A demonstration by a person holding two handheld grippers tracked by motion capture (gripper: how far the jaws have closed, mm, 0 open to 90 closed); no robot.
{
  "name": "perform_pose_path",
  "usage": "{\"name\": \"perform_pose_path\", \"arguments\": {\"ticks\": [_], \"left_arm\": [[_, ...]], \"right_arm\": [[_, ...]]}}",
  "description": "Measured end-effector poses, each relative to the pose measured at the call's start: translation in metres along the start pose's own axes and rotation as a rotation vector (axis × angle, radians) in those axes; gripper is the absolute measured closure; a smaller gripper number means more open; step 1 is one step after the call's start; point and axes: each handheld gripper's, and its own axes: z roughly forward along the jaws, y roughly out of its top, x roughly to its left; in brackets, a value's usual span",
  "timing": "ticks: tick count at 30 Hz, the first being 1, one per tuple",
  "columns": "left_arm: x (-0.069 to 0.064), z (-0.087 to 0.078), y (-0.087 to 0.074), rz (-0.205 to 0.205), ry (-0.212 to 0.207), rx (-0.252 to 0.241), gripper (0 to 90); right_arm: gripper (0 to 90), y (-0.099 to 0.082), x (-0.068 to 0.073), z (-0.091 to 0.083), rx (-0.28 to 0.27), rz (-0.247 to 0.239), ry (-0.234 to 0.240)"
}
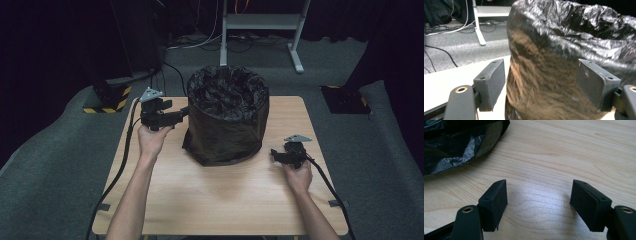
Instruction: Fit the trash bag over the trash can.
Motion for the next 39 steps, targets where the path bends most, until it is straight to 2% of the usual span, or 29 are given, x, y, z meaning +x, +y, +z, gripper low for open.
{"name": "perform_pose_path", "arguments": {"ticks": [11,19,25,33,39], "left_arm": [[0.013,-0.003,-0.034,-0.003,0.055,0.035,24.3],[0.023,0.001,-0.064,-0.024,0.096,0.069,24.3],[0.034,0.009,-0.092,-0.048,0.138,0.114,24.5],[0.044,0.02,-0.125,-0.059,0.189,0.172,24.8],[0.049,0.03,-0.143,-0.039,0.253,0.214,24.9]], "right_arm": [[29.3,0.0,0.0,0.0,0.0,-0.002,0.0],[29.3,0.0,0.0,0.0,0.0,-0.001,0.0],[29.3,0.0,0.0,0.0,-0.001,0.0,0.0],[29.3,0.0,0.0,0.0,0.0,-0.001,0.0],[29.3,0.0,0.0,0.0,0.0,-0.001,0.0]]}}
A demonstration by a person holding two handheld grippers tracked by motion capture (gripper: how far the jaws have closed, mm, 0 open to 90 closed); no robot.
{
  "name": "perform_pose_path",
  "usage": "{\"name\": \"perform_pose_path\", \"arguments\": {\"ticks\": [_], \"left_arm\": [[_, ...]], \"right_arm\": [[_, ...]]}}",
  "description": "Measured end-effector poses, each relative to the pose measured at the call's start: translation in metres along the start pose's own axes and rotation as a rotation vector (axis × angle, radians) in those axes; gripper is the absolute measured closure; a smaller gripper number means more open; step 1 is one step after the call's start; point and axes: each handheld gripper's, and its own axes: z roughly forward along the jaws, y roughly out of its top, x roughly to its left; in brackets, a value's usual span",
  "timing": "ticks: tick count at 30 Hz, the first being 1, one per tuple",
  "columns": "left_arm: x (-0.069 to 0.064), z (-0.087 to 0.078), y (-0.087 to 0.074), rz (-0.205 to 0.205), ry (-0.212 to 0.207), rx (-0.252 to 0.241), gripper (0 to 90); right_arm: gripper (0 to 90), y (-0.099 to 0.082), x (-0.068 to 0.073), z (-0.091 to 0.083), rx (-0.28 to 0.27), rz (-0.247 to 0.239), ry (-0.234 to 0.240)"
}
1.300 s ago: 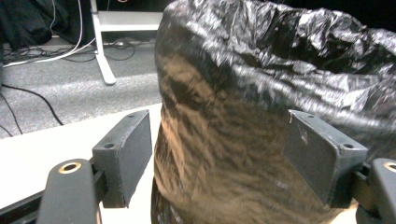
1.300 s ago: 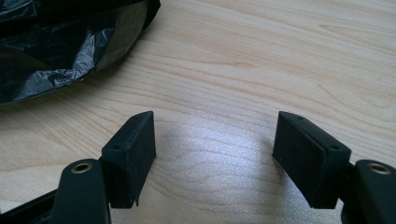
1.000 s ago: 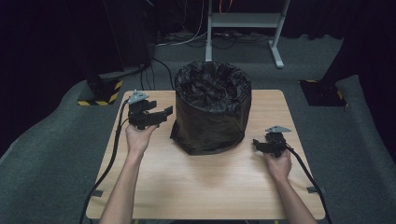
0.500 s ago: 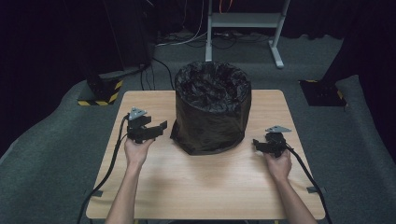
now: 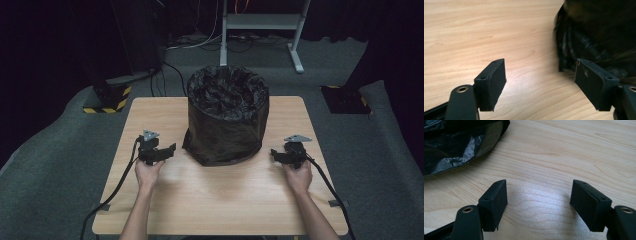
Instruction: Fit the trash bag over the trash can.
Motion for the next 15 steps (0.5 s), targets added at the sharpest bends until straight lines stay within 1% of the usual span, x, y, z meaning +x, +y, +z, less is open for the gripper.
{"name": "perform_pose_path", "arguments": {"ticks": [1,2,3,4,7,8,9,12,13,14,15], "left_arm": [[0.0,0.002,-0.001,0.006,0.01,0.006,24.9],[-0.001,0.005,-0.004,0.021,0.032,0.015,24.9],[-0.001,0.007,-0.005,0.027,0.04,0.019,25.0],[0.0,0.009,-0.007,0.025,0.043,0.022,25.0],[0.001,0.016,-0.014,0.014,0.069,0.029,25.0],[0.002,0.017,-0.016,0.017,0.077,0.035,25.0],[0.002,0.021,-0.019,0.033,0.103,0.05,25.0],[0.0,0.03,-0.027,0.063,0.132,0.081,24.7],[-0.001,0.035,-0.032,0.083,0.142,0.107,24.5],[0.0,0.039,-0.038,0.082,0.129,0.087,24.2],[0.003,0.039,-0.041,0.03,0.084,0.073,21.7]], "right_arm": [[29.3,0.0,0.0,0.0,0.0,0.0,0.0],[29.3,0.0,0.0,0.0,0.0,0.0,0.0],[29.3,0.0,0.0,0.0,0.0,0.0,0.0],[29.3,0.0,0.0,0.0,0.0,0.0,0.0],[29.3,0.0,0.0,0.0,0.0,0.0,0.0],[29.3,0.0,0.0,0.0,0.0,0.0,0.0],[29.3,0.0,0.0,0.0,0.0,0.0,0.0],[29.3,0.0,0.0,0.0,0.0,0.0,0.0],[29.3,0.0,0.0,0.0,0.0,0.0,-0.001],[29.3,0.0,0.0,0.0,0.0,0.0,-0.001],[29.3,0.0,0.0,0.0,0.0,0.0,0.0]]}}
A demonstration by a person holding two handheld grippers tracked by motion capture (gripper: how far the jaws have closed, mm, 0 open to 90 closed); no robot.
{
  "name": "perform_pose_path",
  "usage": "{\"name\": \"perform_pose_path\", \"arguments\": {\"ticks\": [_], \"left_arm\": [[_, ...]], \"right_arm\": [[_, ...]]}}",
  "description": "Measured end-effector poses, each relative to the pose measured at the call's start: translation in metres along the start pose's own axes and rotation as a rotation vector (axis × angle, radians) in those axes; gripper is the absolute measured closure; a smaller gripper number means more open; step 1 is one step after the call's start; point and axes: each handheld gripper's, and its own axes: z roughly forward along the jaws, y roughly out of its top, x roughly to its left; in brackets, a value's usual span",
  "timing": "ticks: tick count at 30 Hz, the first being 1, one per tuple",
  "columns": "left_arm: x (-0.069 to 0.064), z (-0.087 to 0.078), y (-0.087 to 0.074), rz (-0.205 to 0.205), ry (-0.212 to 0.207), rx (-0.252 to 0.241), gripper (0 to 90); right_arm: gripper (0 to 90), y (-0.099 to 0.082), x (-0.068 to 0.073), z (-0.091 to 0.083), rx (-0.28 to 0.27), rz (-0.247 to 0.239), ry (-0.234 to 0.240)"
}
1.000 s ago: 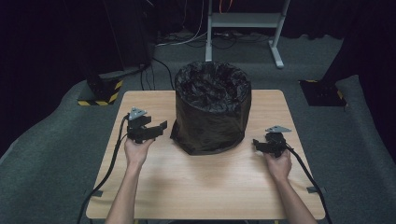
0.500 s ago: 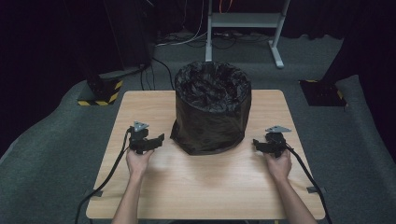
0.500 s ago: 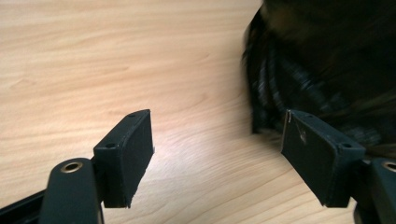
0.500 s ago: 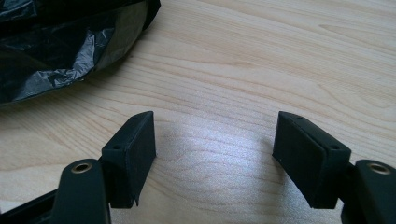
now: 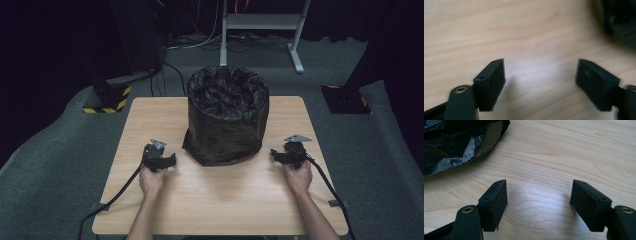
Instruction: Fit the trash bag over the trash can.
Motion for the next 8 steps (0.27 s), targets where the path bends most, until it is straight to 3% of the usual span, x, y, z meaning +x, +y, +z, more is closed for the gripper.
{"name": "perform_pose_path", "arguments": {"ticks": [1,4,8], "left_arm": [[0.0012,-0.0006,-0.0005,-0.026,0.005,-0.005,23.5],[-0.0005,-0.0004,-0.0005,-0.006,0.011,-0.002,23.5],[-0.0006,-0.0005,-0.0006,-0.008,0.01,-0.001,23.3]], "right_arm": [[29.3,0.0,0.0,0.0,0.0,0.0,0.0],[29.3,0.0,0.0,0.0001,0.0,0.0,0.0],[29.3,0.0,0.0001,0.0001,0.0,0.0,0.0]]}}
